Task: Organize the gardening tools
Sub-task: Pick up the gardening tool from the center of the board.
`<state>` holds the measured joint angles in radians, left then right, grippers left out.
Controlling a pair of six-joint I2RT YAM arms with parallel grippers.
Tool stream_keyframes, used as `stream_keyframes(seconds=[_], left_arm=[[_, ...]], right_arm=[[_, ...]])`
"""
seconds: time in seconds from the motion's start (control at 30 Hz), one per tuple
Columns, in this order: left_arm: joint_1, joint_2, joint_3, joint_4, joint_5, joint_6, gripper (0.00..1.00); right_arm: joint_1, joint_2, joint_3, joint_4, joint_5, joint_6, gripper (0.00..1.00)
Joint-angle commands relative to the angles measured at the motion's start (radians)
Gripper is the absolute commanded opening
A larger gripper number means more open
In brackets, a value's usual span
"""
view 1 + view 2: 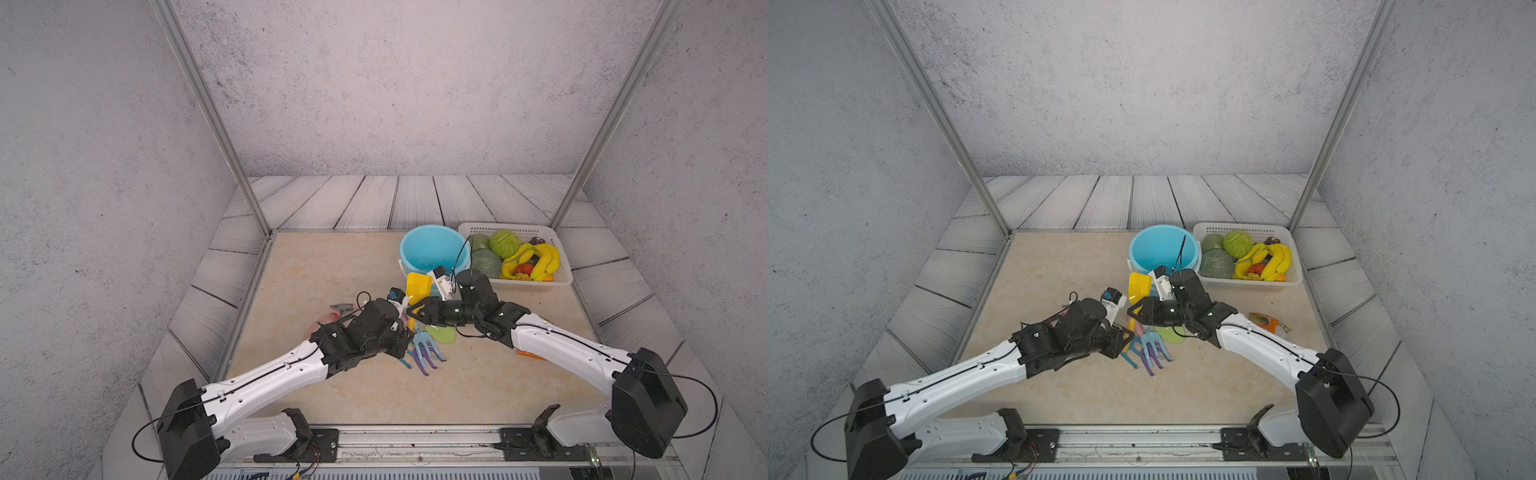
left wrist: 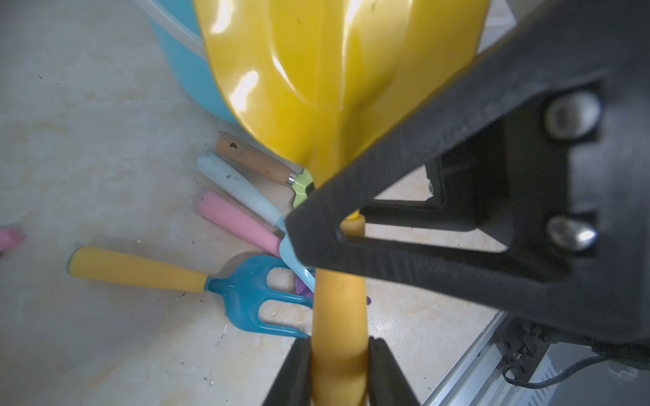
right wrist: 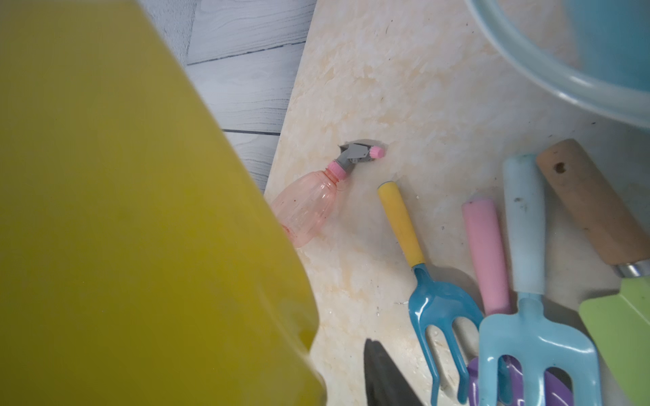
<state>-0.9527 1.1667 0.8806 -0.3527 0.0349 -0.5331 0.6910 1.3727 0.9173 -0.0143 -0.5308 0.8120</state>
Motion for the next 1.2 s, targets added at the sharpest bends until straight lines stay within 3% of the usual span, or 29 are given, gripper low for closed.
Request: stream_keyframes(seconds=[0.0, 0.1, 0.17, 0.23, 0.37, 0.63, 0.87, 1.17], left_arm=[[-0.008, 0.006, 0.033, 0.035, -0.001, 0.022, 0.0], [-0.007, 0.007, 0.032, 0.031, -0.007, 0.023, 0.0], [-0.008, 0.005, 0.032, 0.024, -0.017, 0.021, 0.0], [-0.007, 0.005, 0.033, 0.013, -0.034, 0.017, 0.23], [-0.008, -0.009, 0.032, -0.021, -0.086, 0.006, 0.46], [-0.006, -0.165, -0.047, -0.136, -0.289, -0.083, 0.67], [-0.004, -0.243, -0.099, -0.191, -0.326, -0.136, 0.73], [-0.004, -0.279, -0.144, -0.203, -0.29, -0.183, 0.73]], right_arm=[[0.004, 0.024, 0.029, 0.025, -0.007, 0.001, 0.35], [0.004, 0.029, 0.031, 0.027, -0.007, 0.001, 0.16], [0.005, 0.031, 0.036, 0.024, -0.008, -0.002, 0.09], [0.003, 0.032, 0.041, 0.019, -0.002, -0.007, 0.04], [0.002, 0.024, 0.079, -0.041, 0.042, -0.05, 0.04], [-0.024, 0.015, 0.331, -0.319, 0.266, -0.273, 0.04], [-0.133, 0.135, 0.604, -0.461, 0.422, -0.372, 0.03], [-0.223, 0.371, 0.796, -0.433, 0.607, -0.39, 0.04]])
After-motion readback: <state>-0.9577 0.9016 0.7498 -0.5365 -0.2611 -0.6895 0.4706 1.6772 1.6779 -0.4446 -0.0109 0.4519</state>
